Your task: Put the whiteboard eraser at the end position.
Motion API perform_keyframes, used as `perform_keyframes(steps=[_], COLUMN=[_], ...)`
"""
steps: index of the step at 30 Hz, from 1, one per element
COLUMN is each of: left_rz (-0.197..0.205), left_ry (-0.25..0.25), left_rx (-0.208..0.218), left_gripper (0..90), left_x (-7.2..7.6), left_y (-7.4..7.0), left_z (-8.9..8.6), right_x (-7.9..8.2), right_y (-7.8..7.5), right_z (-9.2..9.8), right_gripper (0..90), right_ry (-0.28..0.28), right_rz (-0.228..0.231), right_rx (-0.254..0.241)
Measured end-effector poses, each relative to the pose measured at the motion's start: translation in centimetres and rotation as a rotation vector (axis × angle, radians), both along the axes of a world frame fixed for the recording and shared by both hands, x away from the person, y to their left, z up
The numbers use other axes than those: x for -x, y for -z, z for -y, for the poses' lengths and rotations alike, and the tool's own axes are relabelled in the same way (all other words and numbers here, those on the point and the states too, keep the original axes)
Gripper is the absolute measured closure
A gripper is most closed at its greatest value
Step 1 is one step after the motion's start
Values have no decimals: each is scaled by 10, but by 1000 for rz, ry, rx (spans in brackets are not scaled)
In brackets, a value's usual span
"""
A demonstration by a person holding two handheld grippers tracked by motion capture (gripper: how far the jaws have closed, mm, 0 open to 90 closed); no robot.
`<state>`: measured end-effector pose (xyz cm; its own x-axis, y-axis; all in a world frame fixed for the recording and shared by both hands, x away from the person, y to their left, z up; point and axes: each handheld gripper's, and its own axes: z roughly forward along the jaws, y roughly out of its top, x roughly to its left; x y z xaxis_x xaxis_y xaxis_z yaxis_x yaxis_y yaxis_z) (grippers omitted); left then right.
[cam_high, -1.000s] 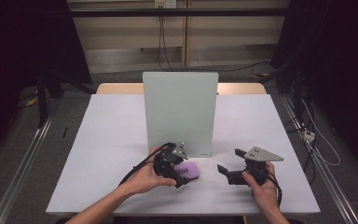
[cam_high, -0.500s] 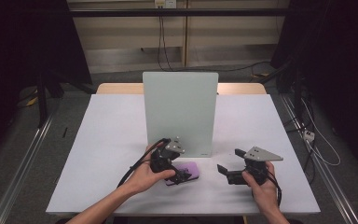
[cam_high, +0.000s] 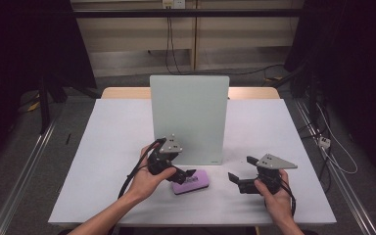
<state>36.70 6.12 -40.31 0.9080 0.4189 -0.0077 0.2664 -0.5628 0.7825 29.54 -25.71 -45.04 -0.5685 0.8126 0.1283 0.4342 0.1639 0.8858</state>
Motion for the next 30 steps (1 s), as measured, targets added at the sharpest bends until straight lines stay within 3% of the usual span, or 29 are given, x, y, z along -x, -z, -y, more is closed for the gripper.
perform_keyframes(steps=[7, 16, 22, 30], left_rz=[20, 74, 82, 89], left_ry=[-70, -142, -175, -245], left_rx=[33, 90, 122, 134], left_gripper=[67, 72, 67, 65], left_x=[0, 1, -1, 1], left_y=[-2, -13, -16, -14], left_z=[-16, -46, -64, -89], right_x=[0, 0, 0, 0], right_y=[0, 0, 0, 0], right_z=[0, 0, 0, 0], right_gripper=[55, 55, 55, 55], right_ry=[3, 2, 6, 6], right_rz=[-1, 0, -2, -2], right_rx=[0, 2, 3, 2])
